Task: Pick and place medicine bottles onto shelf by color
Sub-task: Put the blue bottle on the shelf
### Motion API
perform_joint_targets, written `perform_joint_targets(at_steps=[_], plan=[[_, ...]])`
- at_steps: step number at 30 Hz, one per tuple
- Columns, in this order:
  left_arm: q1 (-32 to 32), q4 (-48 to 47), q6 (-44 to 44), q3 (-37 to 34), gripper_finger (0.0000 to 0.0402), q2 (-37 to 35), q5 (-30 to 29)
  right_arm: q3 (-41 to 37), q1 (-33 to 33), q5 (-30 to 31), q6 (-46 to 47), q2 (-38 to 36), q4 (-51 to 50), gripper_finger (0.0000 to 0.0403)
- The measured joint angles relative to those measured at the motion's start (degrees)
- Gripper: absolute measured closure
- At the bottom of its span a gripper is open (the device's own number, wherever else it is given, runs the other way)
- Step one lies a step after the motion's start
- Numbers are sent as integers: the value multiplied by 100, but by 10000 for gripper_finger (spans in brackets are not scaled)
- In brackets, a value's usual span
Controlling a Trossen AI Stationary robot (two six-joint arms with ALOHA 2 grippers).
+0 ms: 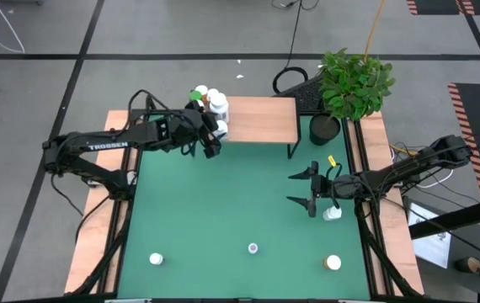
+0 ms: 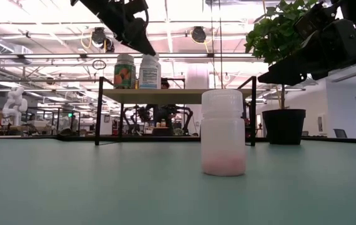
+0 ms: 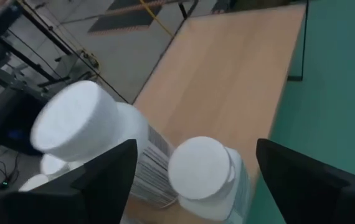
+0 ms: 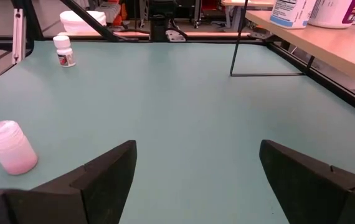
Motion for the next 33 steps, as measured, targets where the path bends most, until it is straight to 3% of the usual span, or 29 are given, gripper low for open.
perform_joint_targets(at_steps=[8, 16, 19, 26, 29, 33], plan=[[-353, 24, -152, 4, 72, -420, -183, 0, 0, 2, -10, 1, 0, 69], [-1298, -442, -783, 2, 79, -768, -691, 0, 0, -2, 46, 1, 58, 69], [-1730, -1015, -1358, -6, 78, -783, -811, 0, 0, -2, 53, -2, 147, 69], [-2638, -2204, -3706, -9, 78, -763, -823, 0, 0, -305, -107, 1, 415, 69], [-3029, -2029, -4260, -173, 78, -692, -865, 0, 2, -612, -38, 1, 573, 69], [-3447, -772, -4299, -652, 78, -427, -927, 0, 0, -597, 414, 3, 627, 76]])
